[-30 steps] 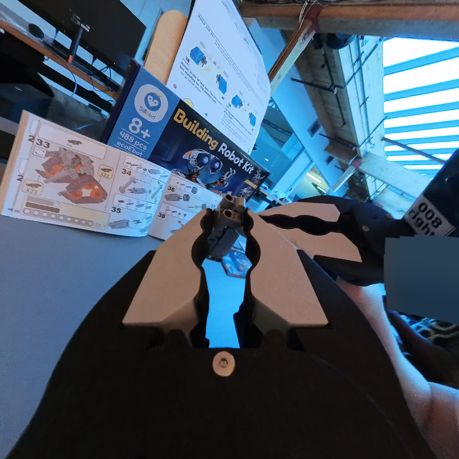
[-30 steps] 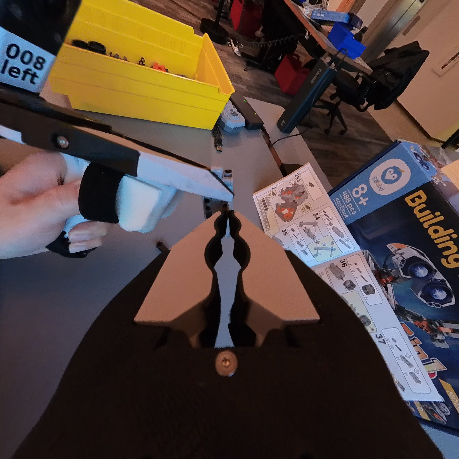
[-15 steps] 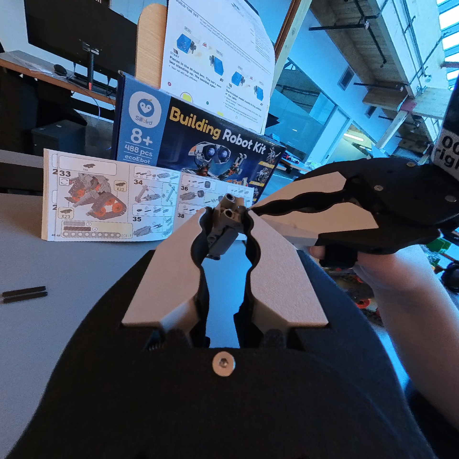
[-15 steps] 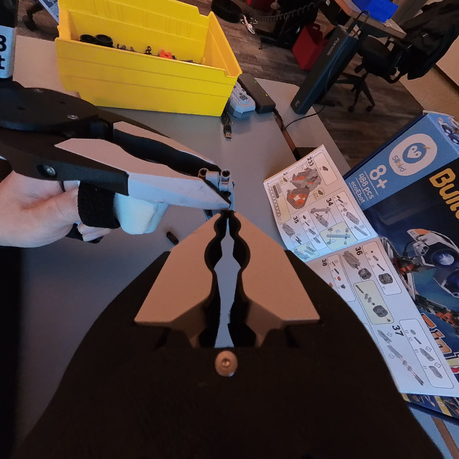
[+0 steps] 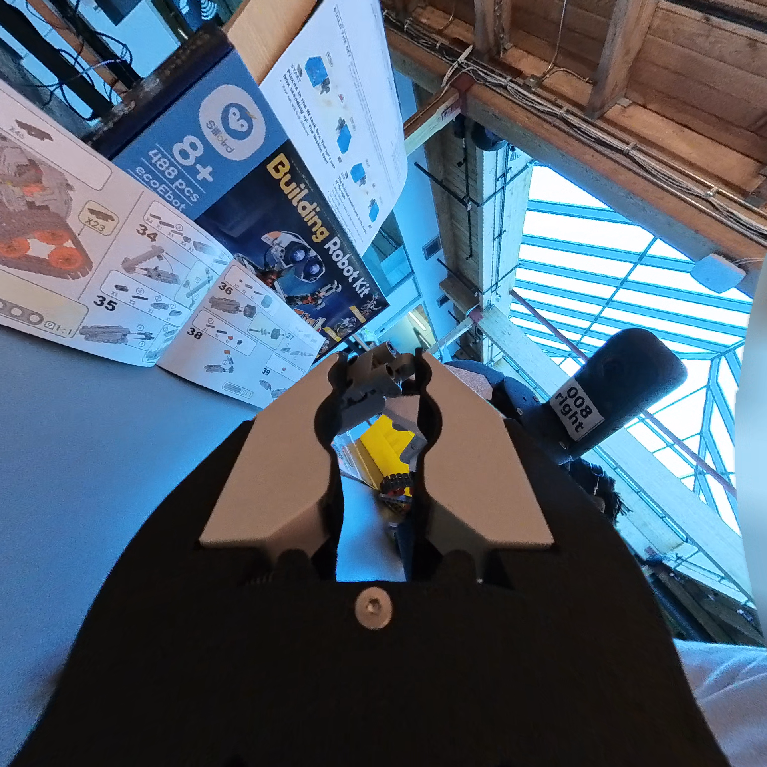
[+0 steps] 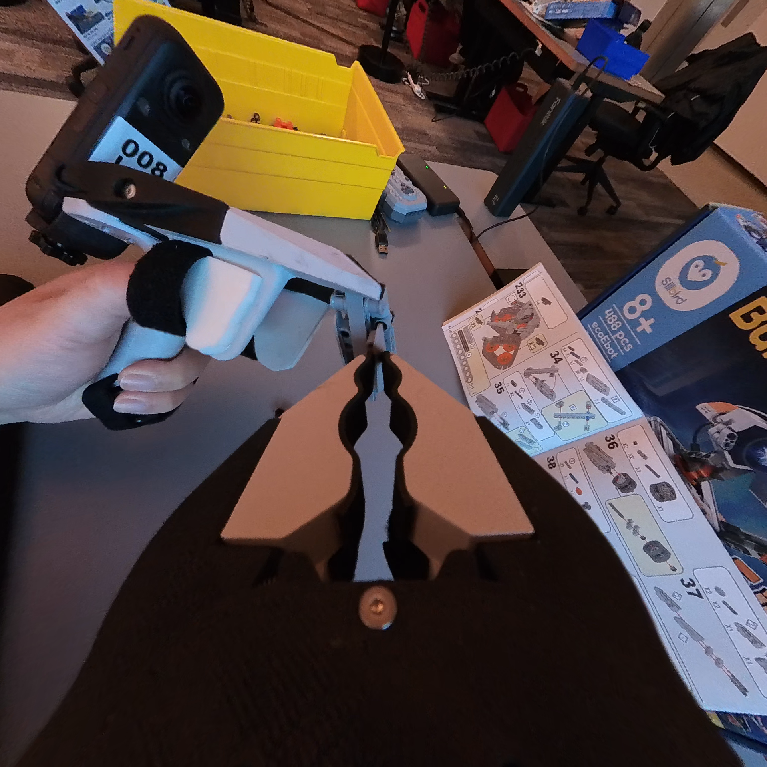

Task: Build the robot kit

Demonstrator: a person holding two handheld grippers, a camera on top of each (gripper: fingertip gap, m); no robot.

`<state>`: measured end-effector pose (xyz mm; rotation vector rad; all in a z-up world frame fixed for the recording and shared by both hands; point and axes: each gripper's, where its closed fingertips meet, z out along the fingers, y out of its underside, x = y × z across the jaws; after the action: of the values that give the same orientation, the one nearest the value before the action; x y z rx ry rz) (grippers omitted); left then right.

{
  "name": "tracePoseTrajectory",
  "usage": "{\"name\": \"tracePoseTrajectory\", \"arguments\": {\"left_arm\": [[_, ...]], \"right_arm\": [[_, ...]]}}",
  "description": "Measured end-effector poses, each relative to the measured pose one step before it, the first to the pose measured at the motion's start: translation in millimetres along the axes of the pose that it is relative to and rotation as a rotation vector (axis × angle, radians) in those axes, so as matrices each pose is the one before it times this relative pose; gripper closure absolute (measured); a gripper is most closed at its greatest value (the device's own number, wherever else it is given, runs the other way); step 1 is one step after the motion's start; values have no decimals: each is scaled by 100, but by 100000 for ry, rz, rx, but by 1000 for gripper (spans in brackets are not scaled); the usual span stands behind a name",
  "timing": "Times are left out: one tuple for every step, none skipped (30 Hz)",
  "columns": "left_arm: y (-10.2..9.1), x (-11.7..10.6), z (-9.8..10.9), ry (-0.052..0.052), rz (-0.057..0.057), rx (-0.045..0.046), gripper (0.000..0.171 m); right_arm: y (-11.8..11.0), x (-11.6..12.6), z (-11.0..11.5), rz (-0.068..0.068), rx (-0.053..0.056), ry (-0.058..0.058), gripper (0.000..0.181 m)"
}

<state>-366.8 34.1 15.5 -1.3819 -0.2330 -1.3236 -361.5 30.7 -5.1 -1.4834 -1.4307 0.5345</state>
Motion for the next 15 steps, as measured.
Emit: {"name": "tracePoseTrajectory", "arguments": {"left_arm": [[-14,-87,0,-30,-606,-97,141],[-4,-58,-11,-150,-184,-205,141],[23,-66,13,-469,469,-241,141],[20,-54,23,-733,821,-228,142],[-3,-16,-3,-478,680,-23,142],[-30,14,-22,64,39,180,142],[-53,-9,-34,411,-721,306,142],[-33,-35,-26,533,-1197,104,142],[-21,-14,-28,705,-1332,19,142],[-8,-14,-24,589,-833,-149,142],[1,2,-14,282,53,-327,142],[-18,24,-11,-77,843,-300,142],[-5,24,-1,-493,1398,-288,142],[-5,74,4,-489,1593,-91,142],[-23,73,4,-429,1468,162,142]], "right_arm": [[-6,47,31,-268,320,272,178],[22,7,26,-148,145,-87,178],[40,47,39,117,27,83,178],[19,59,23,-14,121,267,177],[-1,-31,35,-230,253,-250,177],[-36,-51,23,-332,484,-363,177],[-72,-9,20,-331,785,43,178],[-36,-34,18,-400,505,-53,178],[-17,-49,19,-692,384,-198,178],[-30,13,-8,-399,339,74,178],[-50,53,-28,-54,583,151,178],[-76,103,-41,67,867,354,178],[-77,72,-40,212,839,44,178],[-106,77,-67,153,1143,-45,178],[-139,145,-63,350,1489,360,178]]}}
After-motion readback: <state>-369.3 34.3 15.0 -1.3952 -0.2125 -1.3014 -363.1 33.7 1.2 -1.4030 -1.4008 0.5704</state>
